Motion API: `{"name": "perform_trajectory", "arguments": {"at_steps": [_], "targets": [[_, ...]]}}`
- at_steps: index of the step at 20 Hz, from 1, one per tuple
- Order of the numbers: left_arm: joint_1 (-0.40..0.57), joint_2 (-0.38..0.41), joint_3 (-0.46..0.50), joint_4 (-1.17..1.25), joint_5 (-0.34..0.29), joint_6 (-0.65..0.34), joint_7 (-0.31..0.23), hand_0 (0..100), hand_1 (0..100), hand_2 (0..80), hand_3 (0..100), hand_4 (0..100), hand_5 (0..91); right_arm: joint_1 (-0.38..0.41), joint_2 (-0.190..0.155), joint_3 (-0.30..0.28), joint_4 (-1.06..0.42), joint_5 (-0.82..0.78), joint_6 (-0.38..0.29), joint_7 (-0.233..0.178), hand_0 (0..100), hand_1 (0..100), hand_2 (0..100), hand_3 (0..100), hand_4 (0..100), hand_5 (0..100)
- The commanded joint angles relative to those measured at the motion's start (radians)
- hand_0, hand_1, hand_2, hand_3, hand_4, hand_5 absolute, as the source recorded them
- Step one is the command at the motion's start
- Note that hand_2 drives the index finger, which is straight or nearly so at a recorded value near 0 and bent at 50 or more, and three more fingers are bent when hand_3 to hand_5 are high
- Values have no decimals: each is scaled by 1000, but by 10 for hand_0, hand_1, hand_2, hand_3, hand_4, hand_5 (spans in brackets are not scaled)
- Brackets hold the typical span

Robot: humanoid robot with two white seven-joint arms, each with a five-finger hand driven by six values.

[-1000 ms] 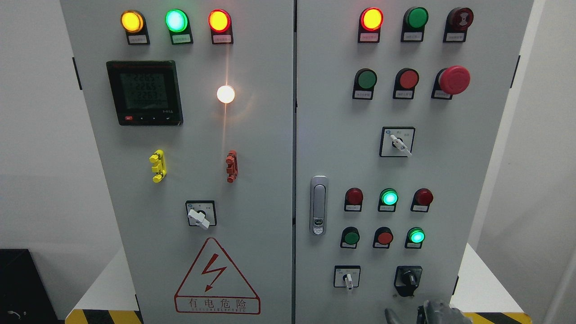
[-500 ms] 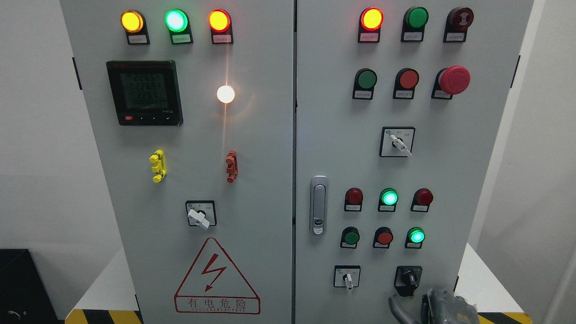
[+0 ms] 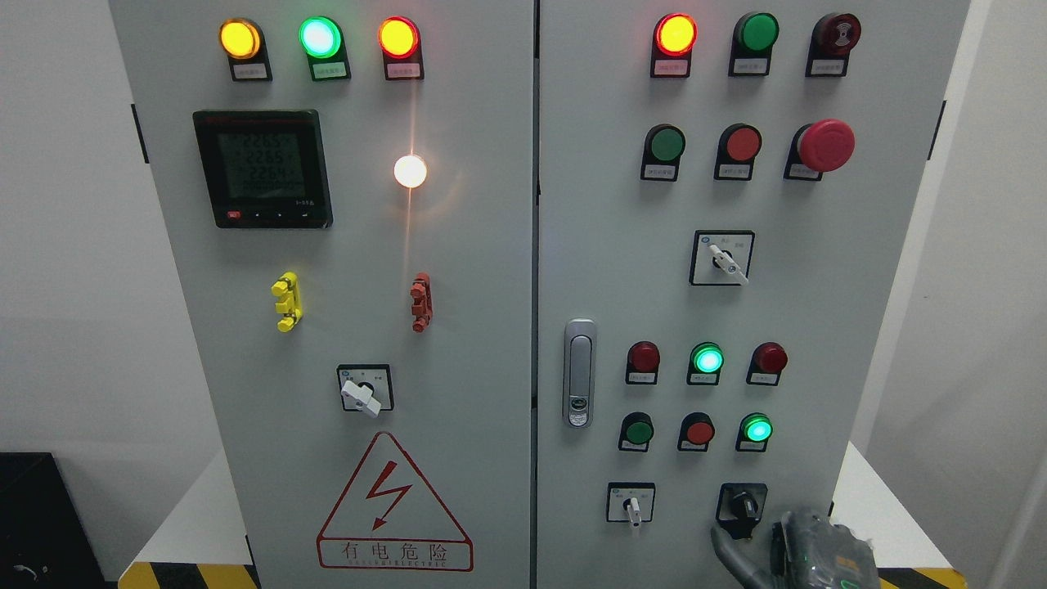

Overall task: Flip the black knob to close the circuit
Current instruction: 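Raise the right hand up to the black rotary knob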

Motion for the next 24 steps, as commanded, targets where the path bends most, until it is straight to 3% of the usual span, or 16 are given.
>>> {"name": "perform_trajectory", "arguments": {"at_steps": [1, 24], "targets": [[0, 0, 1, 1, 0, -1, -1, 120, 556, 0, 0, 0, 0, -7, 1, -6, -2, 5, 2, 1, 0, 0, 900, 1000, 917, 920], [0, 0, -1, -1, 0, -1, -1, 120, 556, 0, 0, 0, 0, -10, -2, -49, 26, 7, -9, -12, 0, 0, 895, 1000, 918, 915]]}}
